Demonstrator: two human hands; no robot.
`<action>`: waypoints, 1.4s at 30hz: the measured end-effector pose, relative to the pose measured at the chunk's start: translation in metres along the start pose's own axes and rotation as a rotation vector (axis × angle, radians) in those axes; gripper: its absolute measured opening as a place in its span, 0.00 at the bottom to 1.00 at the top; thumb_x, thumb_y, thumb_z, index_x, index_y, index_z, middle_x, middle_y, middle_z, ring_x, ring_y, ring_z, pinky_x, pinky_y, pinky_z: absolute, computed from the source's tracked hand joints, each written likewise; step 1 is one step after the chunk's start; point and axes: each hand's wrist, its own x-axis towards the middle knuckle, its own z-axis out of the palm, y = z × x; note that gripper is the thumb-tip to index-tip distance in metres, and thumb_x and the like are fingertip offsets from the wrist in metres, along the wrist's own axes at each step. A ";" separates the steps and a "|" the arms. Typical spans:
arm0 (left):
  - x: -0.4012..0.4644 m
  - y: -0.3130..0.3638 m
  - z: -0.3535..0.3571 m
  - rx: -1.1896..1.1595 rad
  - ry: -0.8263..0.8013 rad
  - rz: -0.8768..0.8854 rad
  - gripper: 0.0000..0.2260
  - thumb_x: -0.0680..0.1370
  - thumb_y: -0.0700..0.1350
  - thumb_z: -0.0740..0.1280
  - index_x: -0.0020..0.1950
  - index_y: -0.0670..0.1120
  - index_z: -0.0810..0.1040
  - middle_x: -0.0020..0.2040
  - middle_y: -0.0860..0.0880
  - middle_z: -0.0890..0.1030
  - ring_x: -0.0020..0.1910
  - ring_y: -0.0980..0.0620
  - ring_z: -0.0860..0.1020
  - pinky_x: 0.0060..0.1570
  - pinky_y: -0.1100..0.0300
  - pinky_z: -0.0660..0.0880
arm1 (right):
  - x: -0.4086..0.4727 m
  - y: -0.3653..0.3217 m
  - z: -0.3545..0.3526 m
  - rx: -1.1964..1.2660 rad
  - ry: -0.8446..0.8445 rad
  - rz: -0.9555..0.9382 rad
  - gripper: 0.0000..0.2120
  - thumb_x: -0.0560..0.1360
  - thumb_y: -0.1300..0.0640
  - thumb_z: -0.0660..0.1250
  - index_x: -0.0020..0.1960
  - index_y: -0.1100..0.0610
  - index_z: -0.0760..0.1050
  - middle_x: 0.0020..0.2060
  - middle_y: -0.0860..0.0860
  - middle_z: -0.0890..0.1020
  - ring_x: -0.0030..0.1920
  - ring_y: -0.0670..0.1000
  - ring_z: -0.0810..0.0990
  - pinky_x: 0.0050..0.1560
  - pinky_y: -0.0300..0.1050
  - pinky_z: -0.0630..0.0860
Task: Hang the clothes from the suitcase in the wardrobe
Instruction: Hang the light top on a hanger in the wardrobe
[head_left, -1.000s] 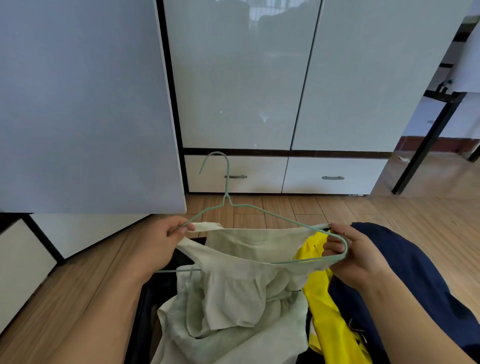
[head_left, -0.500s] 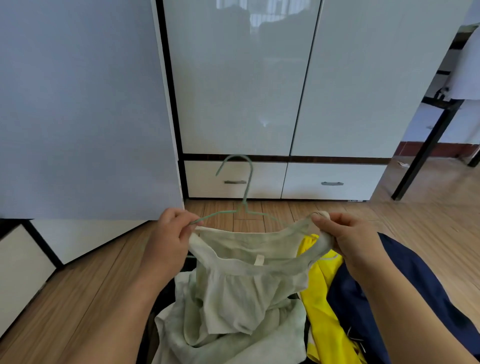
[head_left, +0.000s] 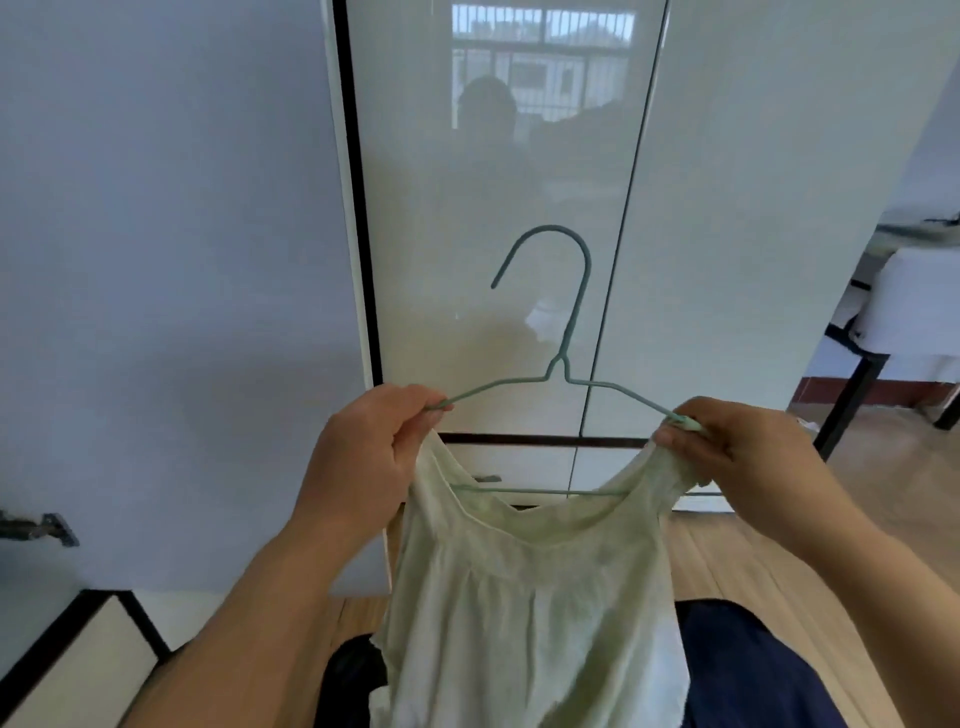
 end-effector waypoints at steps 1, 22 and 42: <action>0.030 0.018 -0.021 0.000 0.002 -0.002 0.06 0.77 0.43 0.68 0.50 0.46 0.84 0.40 0.54 0.81 0.42 0.60 0.76 0.41 0.75 0.70 | 0.019 -0.022 -0.029 0.021 0.003 -0.008 0.08 0.75 0.53 0.68 0.39 0.53 0.79 0.32 0.52 0.80 0.35 0.49 0.77 0.36 0.40 0.70; 0.377 0.309 -0.416 0.338 -0.145 -0.005 0.08 0.77 0.38 0.67 0.45 0.50 0.81 0.36 0.59 0.75 0.39 0.59 0.76 0.33 0.76 0.65 | 0.208 -0.389 -0.404 -0.124 0.248 -0.240 0.09 0.78 0.52 0.65 0.39 0.52 0.76 0.32 0.52 0.79 0.38 0.56 0.77 0.40 0.47 0.71; 0.357 0.283 -0.580 0.322 0.459 -0.015 0.08 0.83 0.42 0.58 0.49 0.43 0.76 0.39 0.51 0.74 0.40 0.51 0.71 0.35 0.60 0.59 | 0.202 -0.540 -0.393 0.333 0.210 -0.460 0.10 0.78 0.48 0.64 0.48 0.51 0.82 0.34 0.50 0.78 0.32 0.48 0.72 0.35 0.29 0.68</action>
